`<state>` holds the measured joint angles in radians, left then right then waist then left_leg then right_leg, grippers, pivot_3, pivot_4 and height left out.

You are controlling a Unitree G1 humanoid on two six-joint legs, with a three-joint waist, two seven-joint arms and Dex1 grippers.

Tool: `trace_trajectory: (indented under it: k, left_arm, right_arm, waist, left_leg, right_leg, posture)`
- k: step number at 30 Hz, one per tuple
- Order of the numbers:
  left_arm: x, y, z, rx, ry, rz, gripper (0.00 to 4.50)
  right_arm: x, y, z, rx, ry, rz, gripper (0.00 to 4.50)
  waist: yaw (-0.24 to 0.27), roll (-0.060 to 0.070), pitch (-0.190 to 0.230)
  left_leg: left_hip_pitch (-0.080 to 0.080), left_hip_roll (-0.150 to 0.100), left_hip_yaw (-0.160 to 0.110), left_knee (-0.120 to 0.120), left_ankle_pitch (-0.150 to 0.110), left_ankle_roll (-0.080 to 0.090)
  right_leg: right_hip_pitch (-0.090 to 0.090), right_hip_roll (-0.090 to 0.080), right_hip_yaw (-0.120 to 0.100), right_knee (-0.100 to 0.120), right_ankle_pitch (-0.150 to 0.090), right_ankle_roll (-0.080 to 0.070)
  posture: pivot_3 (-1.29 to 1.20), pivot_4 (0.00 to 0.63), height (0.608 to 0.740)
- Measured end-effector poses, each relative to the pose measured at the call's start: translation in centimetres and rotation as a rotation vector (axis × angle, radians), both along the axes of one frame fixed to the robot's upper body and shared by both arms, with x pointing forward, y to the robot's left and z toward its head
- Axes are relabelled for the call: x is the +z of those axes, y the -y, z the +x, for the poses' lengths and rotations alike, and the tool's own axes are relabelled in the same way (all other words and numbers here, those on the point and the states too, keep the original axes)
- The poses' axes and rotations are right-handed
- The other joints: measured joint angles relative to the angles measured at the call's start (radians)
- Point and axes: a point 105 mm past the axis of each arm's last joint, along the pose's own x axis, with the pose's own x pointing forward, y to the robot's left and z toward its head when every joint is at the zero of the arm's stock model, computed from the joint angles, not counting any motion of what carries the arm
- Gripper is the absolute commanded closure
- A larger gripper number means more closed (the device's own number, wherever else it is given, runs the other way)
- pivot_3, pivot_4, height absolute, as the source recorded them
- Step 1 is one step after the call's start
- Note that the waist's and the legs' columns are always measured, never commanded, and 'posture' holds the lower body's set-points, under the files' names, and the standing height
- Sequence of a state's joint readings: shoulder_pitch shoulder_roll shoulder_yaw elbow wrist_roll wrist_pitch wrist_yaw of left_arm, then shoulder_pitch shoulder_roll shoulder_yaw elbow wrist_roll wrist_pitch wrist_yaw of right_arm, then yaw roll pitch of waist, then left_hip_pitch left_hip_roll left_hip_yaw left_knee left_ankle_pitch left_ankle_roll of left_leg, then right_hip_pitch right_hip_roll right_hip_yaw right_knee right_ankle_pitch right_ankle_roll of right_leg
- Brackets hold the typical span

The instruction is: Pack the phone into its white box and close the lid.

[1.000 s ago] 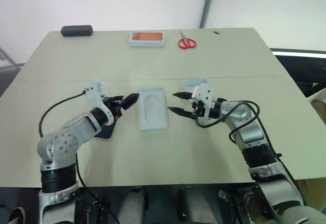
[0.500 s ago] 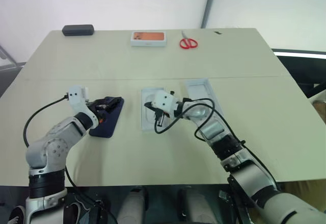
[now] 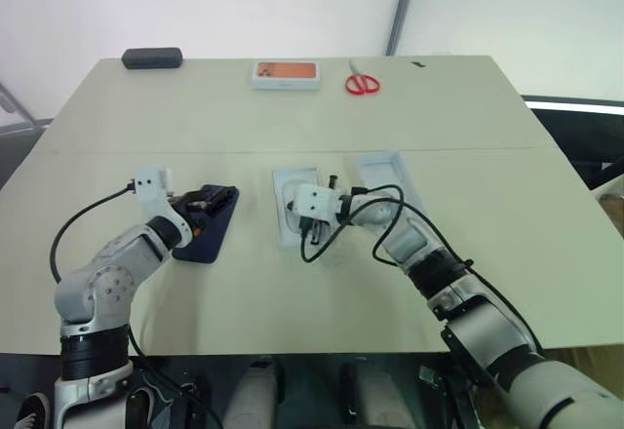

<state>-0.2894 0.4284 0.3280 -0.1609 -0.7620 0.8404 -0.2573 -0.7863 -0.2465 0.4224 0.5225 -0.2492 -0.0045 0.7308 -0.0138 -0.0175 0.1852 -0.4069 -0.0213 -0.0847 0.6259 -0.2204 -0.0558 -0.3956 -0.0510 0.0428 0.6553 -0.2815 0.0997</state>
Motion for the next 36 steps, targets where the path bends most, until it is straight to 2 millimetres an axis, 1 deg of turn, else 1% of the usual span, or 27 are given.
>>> trace_trajectory:
  k: [7,10,11,13,16,18,20,22,23,24,25,29,33,36]
  left_arm:
    - [0.1,0.5,0.2,-0.014,0.005,0.005,0.00]
    - [0.3,0.7,0.3,-0.024,0.011,0.004,0.00]
    - [0.2,0.8,0.3,-0.030,0.010,0.005,0.00]
    - [0.0,1.0,0.4,-0.036,0.003,0.002,0.00]
    - [-0.1,1.4,0.4,-0.050,0.001,0.001,0.00]
    - [-0.1,1.4,0.4,-0.050,0.000,0.004,0.00]
    - [-0.2,1.4,0.4,-0.049,0.000,0.008,0.00]
    - [-0.2,1.3,0.4,-0.047,-0.001,0.013,0.00]
    - [-0.2,1.3,0.4,-0.048,0.000,0.014,0.00]
    - [-0.2,1.3,0.4,-0.047,-0.001,0.015,0.00]
    - [-0.2,1.3,0.4,-0.049,0.000,0.017,0.00]
    - [-0.1,1.6,0.4,-0.063,0.005,0.018,0.00]
    - [-0.2,1.7,0.4,-0.073,0.005,0.032,0.00]
    - [-0.3,1.7,0.4,-0.077,0.002,0.047,0.00]
  right_arm:
    - [0.2,0.7,0.9,-0.103,-0.015,0.044,4.47]
    - [0.6,0.0,0.4,-0.116,-0.098,0.174,4.47]
    - [1.1,-0.4,-0.1,-0.107,-0.149,0.247,4.47]
    - [3.2,-1.2,-1.0,-0.065,-0.220,0.388,4.47]
    - [6.1,-1.3,-2.0,0.003,-0.228,0.473,4.47]
    - [6.5,-0.5,-2.0,-0.004,-0.223,0.462,4.47]
    - [5.9,1.6,-1.2,-0.055,-0.172,0.369,4.47]
    - [4.8,4.6,-0.3,-0.117,-0.104,0.225,4.47]
    - [4.3,6.0,-0.1,-0.134,-0.092,0.176,4.47]
    - [4.0,6.7,-0.2,-0.137,-0.095,0.154,4.47]
    - [3.5,7.1,-0.4,-0.131,-0.109,0.139,4.47]
    - [0.7,7.9,-2.5,-0.064,-0.188,0.063,4.47]
    - [0.0,8.8,-3.7,-0.024,-0.214,-0.003,4.47]
    - [-0.5,8.8,-4.2,0.004,-0.216,-0.040,4.47]
  waist:
    - [-0.001,0.000,0.000]
    - [-0.004,0.000,0.000]
    - [-0.005,0.000,0.000]
    - [-0.008,0.001,0.001]
    - [-0.006,0.001,0.001]
    - [-0.005,0.001,0.001]
    - [0.001,0.001,0.001]
    - [0.003,0.000,0.001]
    - [0.001,0.000,0.001]
    - [-0.001,0.000,0.001]
    - [-0.005,0.000,0.001]
    - [-0.011,0.000,0.001]
    - [-0.006,0.000,0.001]
    - [-0.005,0.000,0.001]
  left_leg:
    - [0.000,0.000,0.000,0.000,0.000,0.000]
    - [0.000,0.000,0.000,-0.001,0.000,0.000]
    - [-0.001,0.000,0.000,-0.001,0.000,0.000]
    - [-0.001,0.001,0.000,-0.002,0.000,0.000]
    - [-0.001,0.001,-0.001,-0.003,0.000,0.000]
    - [-0.001,0.001,0.000,-0.003,0.000,0.000]
    - [-0.001,0.000,0.000,-0.002,0.000,0.000]
    - [-0.001,-0.001,0.002,-0.002,0.000,0.000]
    - [-0.002,-0.001,0.002,-0.003,0.000,0.000]
    - [-0.002,-0.001,0.003,-0.003,0.000,0.000]
    - [-0.001,0.000,0.003,-0.004,0.000,0.000]
    - [-0.001,0.001,0.002,-0.007,0.000,0.000]
    - [-0.001,0.001,0.002,-0.006,0.000,0.000]
    - [-0.001,0.001,0.002,-0.003,0.000,0.000]
  right_leg:
    - [0.000,0.000,0.000,0.000,0.000,0.000]
    - [-0.001,0.000,0.000,0.000,0.000,0.000]
    - [-0.002,0.000,0.000,0.000,0.000,0.000]
    - [-0.004,0.001,0.001,0.000,0.000,0.000]
    - [-0.004,0.001,0.001,0.000,0.000,0.000]
    - [-0.004,0.001,0.001,0.000,0.000,0.000]
    - [-0.003,0.000,0.001,0.000,0.000,0.000]
    - [-0.003,-0.001,0.000,-0.001,0.000,0.000]
    - [-0.003,-0.001,0.000,-0.002,0.000,0.000]
    - [-0.003,-0.001,0.000,-0.002,0.000,0.000]
    - [-0.003,0.000,0.001,-0.002,0.000,0.000]
    - [-0.005,0.002,0.001,-0.002,0.000,0.000]
    - [-0.004,0.001,0.001,-0.002,0.000,0.000]
    - [-0.002,0.001,0.001,-0.002,0.000,0.000]
  posture:
    - [0.00,0.150,0.740]
    - [0.00,0.150,0.740]
    - [0.00,0.150,0.740]
    - [0.00,0.150,0.740]
    - [0.00,0.150,0.740]
    - [0.00,0.150,0.740]
    - [0.00,0.150,0.740]
    - [0.00,0.150,0.740]
    - [0.00,0.150,0.740]
    - [0.00,0.150,0.740]
    - [0.00,0.150,0.740]
    - [0.00,0.150,0.740]
    - [0.00,0.150,0.740]
    - [0.00,0.150,0.740]
